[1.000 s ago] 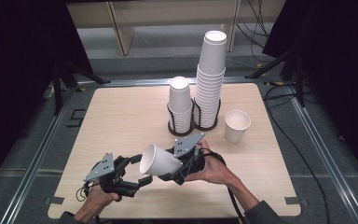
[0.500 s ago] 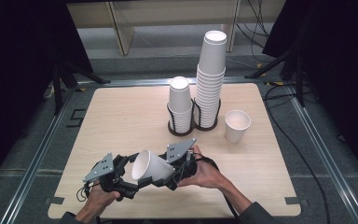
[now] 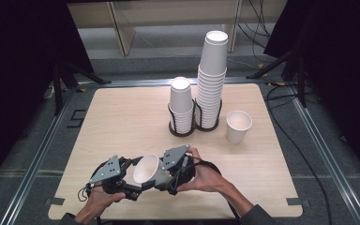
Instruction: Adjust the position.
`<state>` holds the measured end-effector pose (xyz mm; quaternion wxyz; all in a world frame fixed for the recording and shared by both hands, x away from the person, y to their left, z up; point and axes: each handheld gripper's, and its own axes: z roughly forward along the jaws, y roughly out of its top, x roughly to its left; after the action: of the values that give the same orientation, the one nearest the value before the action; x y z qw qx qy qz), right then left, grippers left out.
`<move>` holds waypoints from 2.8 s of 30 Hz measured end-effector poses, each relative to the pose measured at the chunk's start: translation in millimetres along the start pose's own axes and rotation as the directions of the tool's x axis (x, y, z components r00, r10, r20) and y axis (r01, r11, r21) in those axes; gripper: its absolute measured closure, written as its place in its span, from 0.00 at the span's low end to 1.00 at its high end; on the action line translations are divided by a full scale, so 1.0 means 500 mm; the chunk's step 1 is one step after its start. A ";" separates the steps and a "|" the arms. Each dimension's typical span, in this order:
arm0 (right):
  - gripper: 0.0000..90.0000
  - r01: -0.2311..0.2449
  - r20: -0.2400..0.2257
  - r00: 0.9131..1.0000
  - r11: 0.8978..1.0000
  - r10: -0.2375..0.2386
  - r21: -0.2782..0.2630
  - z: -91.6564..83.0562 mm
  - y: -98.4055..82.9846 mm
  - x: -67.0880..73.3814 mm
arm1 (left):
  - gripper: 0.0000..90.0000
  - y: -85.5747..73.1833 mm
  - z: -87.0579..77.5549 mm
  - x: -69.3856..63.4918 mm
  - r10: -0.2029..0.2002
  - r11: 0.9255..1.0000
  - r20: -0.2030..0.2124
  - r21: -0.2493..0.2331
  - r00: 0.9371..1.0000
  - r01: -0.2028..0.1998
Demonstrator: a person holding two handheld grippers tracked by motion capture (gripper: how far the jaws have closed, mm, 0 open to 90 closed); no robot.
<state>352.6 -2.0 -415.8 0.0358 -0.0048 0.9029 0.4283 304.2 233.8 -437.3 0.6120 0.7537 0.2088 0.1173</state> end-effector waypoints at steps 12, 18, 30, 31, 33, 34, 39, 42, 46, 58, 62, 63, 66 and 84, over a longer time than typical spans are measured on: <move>0.19 0.003 -0.037 0.999 1.000 -0.002 0.025 0.015 0.004 0.006 | 0.14 0.000 0.009 -0.010 0.054 0.996 0.014 0.071 0.998 -0.054; 0.21 0.004 -0.065 0.998 1.000 -0.002 0.030 0.024 0.000 0.007 | 0.14 0.000 0.011 -0.014 0.063 0.996 0.030 0.068 0.998 -0.065; 0.22 -0.003 -0.071 0.997 1.000 0.004 0.015 0.027 -0.001 0.007 | 0.15 0.003 0.006 -0.013 0.062 0.997 0.040 0.043 0.997 -0.064; 0.22 -0.005 -0.073 0.997 1.000 0.006 0.020 0.027 -0.002 0.007 | 0.15 0.001 0.010 -0.014 0.058 0.998 0.048 0.023 0.997 -0.059; 0.23 0.013 -0.071 0.997 1.000 -0.011 0.022 0.029 -0.003 0.006 | 0.15 0.001 0.010 -0.014 0.056 0.998 0.048 0.027 0.997 -0.058; 0.23 0.011 -0.073 0.997 1.000 -0.010 0.021 0.029 -0.003 0.006 | 0.15 0.001 0.010 -0.014 0.055 0.998 0.051 0.026 0.997 -0.057; 0.24 -0.016 -0.086 0.996 1.000 0.015 -0.006 0.024 -0.004 0.005 | 0.13 0.002 0.004 -0.009 0.034 0.999 0.041 -0.002 0.999 -0.034; 0.24 -0.029 -0.089 0.996 0.999 0.026 -0.032 0.021 -0.003 0.003 | 0.10 0.000 0.002 -0.009 0.024 0.999 0.037 -0.021 0.999 -0.024; 0.25 -0.036 -0.072 0.997 0.999 0.034 -0.021 0.018 -0.010 -0.001 | 0.11 0.000 -0.002 -0.007 0.018 0.999 0.012 -0.039 1.000 -0.017; 0.24 -0.166 0.135 0.973 0.973 0.188 -0.161 -0.055 -0.061 -0.042 | 0.16 -0.001 -0.021 0.012 -0.031 0.994 -0.069 -0.102 0.997 0.024; 0.24 -0.166 0.266 0.938 0.963 0.220 -0.211 -0.096 -0.096 -0.044 | 0.16 -0.007 -0.020 0.019 -0.034 0.997 -0.145 -0.080 0.989 0.023; 0.24 -0.169 0.282 0.931 0.958 0.232 -0.230 -0.103 -0.103 -0.043 | 0.16 -0.010 -0.020 0.024 -0.035 0.998 -0.176 -0.065 0.984 0.024; 0.23 -0.181 0.335 0.903 0.945 0.270 -0.274 -0.137 -0.130 -0.038 | 0.16 -0.013 -0.022 0.031 -0.035 0.998 -0.214 -0.052 0.976 0.025; 0.23 -0.314 0.439 0.758 0.860 0.482 -0.402 -0.245 -0.251 -0.042 | 0.16 -0.020 -0.019 0.041 -0.030 0.999 -0.278 -0.045 0.960 0.018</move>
<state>371.3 -176.6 -434.1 0.1867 0.3012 0.7606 0.5440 316.8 253.2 -446.6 0.5934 0.7143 0.2995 0.2192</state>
